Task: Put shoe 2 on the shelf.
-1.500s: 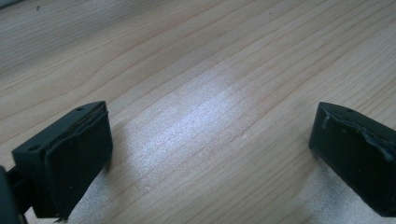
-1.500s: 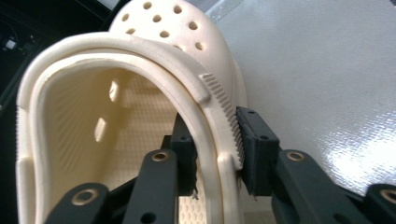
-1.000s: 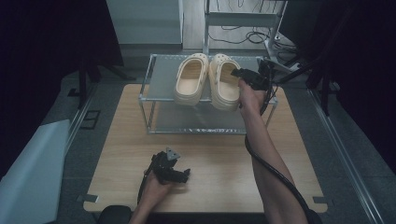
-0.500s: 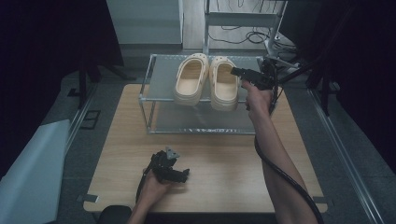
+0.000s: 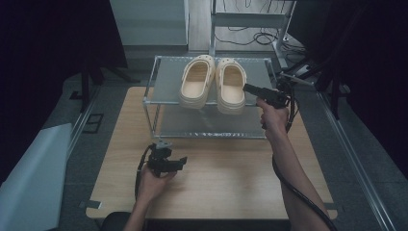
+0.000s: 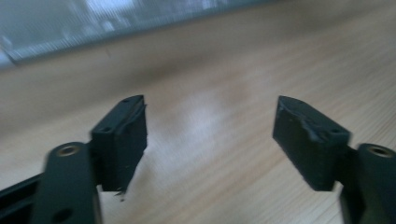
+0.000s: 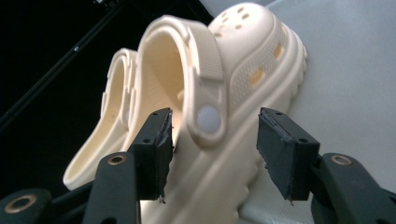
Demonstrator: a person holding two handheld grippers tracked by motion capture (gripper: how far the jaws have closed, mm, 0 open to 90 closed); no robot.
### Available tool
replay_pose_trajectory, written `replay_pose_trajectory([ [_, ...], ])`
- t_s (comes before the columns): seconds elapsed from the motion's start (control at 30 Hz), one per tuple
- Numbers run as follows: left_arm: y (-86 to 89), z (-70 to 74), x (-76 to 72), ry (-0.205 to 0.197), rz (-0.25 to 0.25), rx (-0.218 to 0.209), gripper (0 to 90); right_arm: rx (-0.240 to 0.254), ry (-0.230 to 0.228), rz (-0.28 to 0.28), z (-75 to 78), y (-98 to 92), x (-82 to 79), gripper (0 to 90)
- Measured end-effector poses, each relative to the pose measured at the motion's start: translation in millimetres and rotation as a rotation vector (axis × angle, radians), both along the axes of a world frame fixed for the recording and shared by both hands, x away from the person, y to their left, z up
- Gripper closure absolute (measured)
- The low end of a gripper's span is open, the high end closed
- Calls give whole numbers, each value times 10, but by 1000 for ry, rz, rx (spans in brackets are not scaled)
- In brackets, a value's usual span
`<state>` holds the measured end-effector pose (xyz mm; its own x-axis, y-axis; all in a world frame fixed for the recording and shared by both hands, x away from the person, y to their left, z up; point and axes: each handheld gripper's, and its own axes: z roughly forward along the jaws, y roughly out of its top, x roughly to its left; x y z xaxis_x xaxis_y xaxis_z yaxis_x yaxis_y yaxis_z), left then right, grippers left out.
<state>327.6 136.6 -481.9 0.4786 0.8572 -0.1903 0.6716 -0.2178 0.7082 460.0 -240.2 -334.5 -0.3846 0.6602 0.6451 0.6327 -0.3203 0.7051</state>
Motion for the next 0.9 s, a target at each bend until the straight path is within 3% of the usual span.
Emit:
replay_pose_trajectory([
  [0.1,91,148,67,-14,-2,-45,377,29,-1,10,-37,-21,-37,514],
  [0.2,157,304,127,-28,-42,-107,446,65,-17,23,-69,-36,-102,547],
  [0.47,274,716,318,-52,-29,-250,603,62,-57,36,-31,-67,-240,660],
  [0.7,328,1061,474,-88,-12,-317,692,47,-29,39,-128,-142,-288,777],
  [0.9,333,1273,607,-130,26,-309,739,49,0,37,-261,-107,-270,786],
])
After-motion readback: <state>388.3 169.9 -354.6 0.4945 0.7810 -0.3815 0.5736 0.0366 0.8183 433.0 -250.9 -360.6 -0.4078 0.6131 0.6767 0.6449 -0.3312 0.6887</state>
